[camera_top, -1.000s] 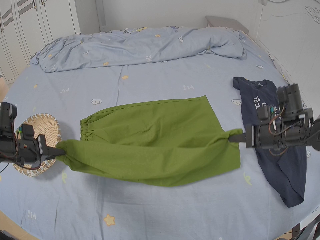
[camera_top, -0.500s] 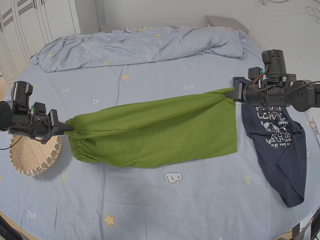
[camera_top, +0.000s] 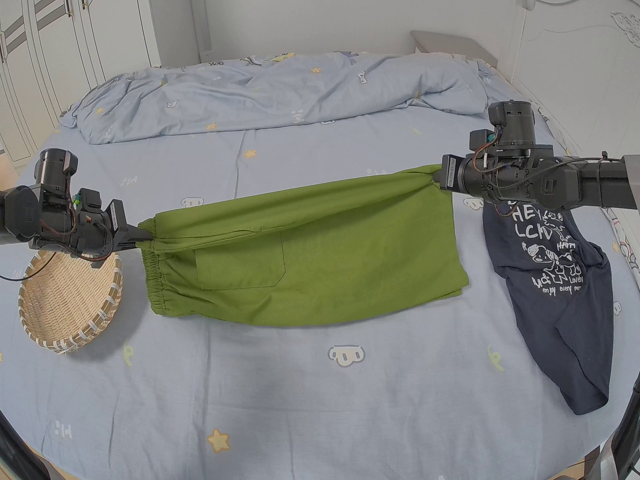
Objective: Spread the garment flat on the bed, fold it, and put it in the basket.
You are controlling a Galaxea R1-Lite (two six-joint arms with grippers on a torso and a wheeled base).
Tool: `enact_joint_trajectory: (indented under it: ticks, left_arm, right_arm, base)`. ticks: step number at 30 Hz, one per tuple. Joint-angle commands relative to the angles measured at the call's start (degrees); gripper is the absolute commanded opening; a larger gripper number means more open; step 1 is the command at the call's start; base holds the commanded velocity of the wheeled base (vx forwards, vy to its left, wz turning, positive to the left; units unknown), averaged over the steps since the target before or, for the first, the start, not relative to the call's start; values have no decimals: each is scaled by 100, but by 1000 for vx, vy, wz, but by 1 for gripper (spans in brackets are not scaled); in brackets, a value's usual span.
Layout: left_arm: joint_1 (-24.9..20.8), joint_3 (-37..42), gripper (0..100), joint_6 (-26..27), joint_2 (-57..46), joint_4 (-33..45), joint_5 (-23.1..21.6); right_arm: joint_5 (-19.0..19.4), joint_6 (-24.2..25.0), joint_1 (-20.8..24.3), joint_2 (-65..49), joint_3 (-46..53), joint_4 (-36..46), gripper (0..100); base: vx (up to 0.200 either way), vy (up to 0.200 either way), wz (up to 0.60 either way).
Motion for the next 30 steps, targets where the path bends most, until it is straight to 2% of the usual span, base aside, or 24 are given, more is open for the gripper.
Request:
enact_joint_trajectory:
  ticks: [1, 30]
  left_arm:
    - [33, -76, 0, 18, 189, -7, 9]
    - [-11, -595, 0, 36, 936, -16, 17]
  right_arm:
    - [-7, -34, 28, 221, -233, 20, 0]
    - [10, 36, 63, 581, -75, 3, 0]
  base:
    - [0, 0, 0]
    - [0, 0, 0]
